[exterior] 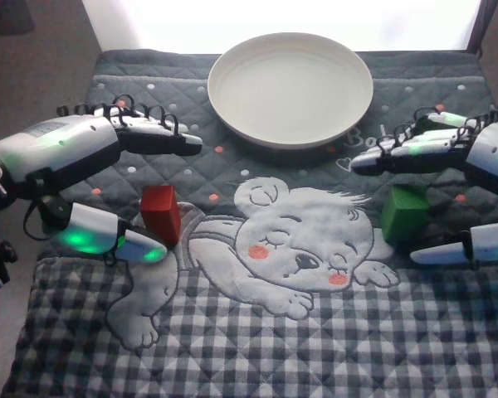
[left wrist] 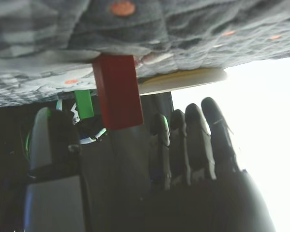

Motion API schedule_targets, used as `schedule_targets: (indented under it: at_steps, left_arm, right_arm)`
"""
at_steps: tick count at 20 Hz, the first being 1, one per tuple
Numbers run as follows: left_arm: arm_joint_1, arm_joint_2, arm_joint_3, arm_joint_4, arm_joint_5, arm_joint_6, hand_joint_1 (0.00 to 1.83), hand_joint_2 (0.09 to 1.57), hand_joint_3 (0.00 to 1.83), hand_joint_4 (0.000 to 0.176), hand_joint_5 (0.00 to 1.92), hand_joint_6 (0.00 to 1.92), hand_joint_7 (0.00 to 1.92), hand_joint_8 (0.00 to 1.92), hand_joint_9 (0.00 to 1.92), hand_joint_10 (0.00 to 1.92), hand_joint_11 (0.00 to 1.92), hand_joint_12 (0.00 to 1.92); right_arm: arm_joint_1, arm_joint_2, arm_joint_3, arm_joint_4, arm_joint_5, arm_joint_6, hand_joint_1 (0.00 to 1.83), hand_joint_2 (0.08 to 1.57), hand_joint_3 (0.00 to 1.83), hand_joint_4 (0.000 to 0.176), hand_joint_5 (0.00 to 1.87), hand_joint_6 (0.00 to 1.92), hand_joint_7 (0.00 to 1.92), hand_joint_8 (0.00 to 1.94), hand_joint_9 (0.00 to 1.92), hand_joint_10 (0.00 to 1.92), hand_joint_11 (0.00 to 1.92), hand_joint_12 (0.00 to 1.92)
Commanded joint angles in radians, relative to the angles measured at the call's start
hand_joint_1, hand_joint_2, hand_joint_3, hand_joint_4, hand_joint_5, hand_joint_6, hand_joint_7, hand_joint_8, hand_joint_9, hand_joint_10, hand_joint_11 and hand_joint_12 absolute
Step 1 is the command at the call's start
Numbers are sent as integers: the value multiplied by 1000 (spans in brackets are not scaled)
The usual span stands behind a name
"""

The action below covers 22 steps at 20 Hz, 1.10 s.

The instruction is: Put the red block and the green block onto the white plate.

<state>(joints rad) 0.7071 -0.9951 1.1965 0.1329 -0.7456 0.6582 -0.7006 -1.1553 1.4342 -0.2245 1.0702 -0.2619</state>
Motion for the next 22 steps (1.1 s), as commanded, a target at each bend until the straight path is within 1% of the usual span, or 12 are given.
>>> schedule_targets:
  at_steps: [1, 8, 11, 12, 13, 14, 16, 17, 18, 20, 21, 22]
  left_arm:
    - [-10, 0, 3, -15, -107, -5, 1007, 876, 0, 0, 488, 0, 451, 1, 407, 4, 0, 973]
    - [-10, -11, 12, -16, -101, -5, 997, 981, 7, 0, 730, 9, 827, 22, 710, 60, 87, 1211]
    - [-10, -16, 13, -17, -98, -5, 1146, 1017, 1, 0, 899, 14, 1000, 27, 933, 95, 439, 1115]
    - [-9, -18, 13, -18, -97, -5, 1241, 1058, 0, 0, 1004, 598, 1138, 649, 1070, 83, 621, 1038]
    - [-9, -19, 13, -19, -97, -5, 1270, 1067, 3, 0, 1039, 668, 1126, 883, 1210, 128, 722, 1157]
    - [-9, -19, 13, -21, -97, -5, 1284, 1067, 0, 0, 1121, 533, 1095, 1008, 1260, 166, 731, 1293]
    - [-7, -21, 14, -26, -98, -5, 1283, 1048, 0, 0, 1244, 339, 1097, 996, 1242, 204, 704, 1344]
    - [-6, -26, 18, -29, -99, -4, 1287, 1046, 0, 0, 1251, 307, 1107, 991, 1234, 243, 652, 1437]
    - [-6, -30, 22, -31, -100, -4, 1288, 1054, 7, 0, 1238, 310, 1073, 1064, 1095, 584, 594, 1552]
    - [-9, -50, 42, -46, -116, -4, 1283, 1075, 0, 0, 1249, 253, 1013, 1181, 930, 990, 632, 1592]
    - [-21, -57, 50, -53, -129, -4, 1275, 1094, 2, 0, 1242, 220, 955, 1287, 855, 1192, 563, 1681]
    - [-37, -63, 56, -59, -145, -4, 1276, 1094, 0, 0, 1245, 208, 957, 1290, 854, 1238, 573, 1685]
  right_arm:
    - [13, 6, 4, 33, 117, 6, 1023, 966, 2, 92, 562, 5, 496, 0, 473, 1, 79, 1036]
    - [19, -3, 7, 28, 116, 6, 1033, 945, 0, 42, 762, 4, 724, 6, 753, 28, 288, 1095]
    - [21, -6, 7, 28, 115, 6, 1141, 976, 1, 0, 868, 6, 800, 5, 872, 22, 479, 1063]
    - [21, -6, 7, 28, 114, 6, 1187, 978, 0, 0, 926, 5, 858, 7, 938, 30, 535, 1070]
    - [21, -7, 7, 28, 111, 6, 1193, 1022, 4, 0, 1115, 517, 996, 8, 1065, 52, 634, 1127]
    - [21, -9, 8, 28, 109, 6, 1242, 1048, 2, 0, 1210, 439, 1037, 793, 1126, 86, 554, 1309]
    - [21, -10, 11, 28, 108, 6, 1269, 1084, 0, 0, 1367, 87, 916, 1243, 748, 941, 224, 1690]
    - [22, -10, 14, 29, 108, 6, 1271, 1091, 0, 0, 1344, 58, 928, 1290, 767, 1267, 356, 1791]
    - [22, -10, 17, 29, 108, 6, 1268, 1103, 0, 0, 1328, 48, 909, 1340, 760, 1521, 493, 1889]
    - [37, -9, 28, 29, 108, 6, 1272, 1091, 0, 0, 1331, 57, 948, 1279, 820, 1516, 644, 1798]
    - [59, -9, 34, 26, 108, 6, 1274, 1088, 0, 0, 1305, 73, 986, 1240, 873, 1700, 768, 1896]
    - [87, -9, 42, 20, 108, 6, 1210, 1046, 0, 0, 1226, 465, 963, 1531, 1029, 1877, 1019, 1916]
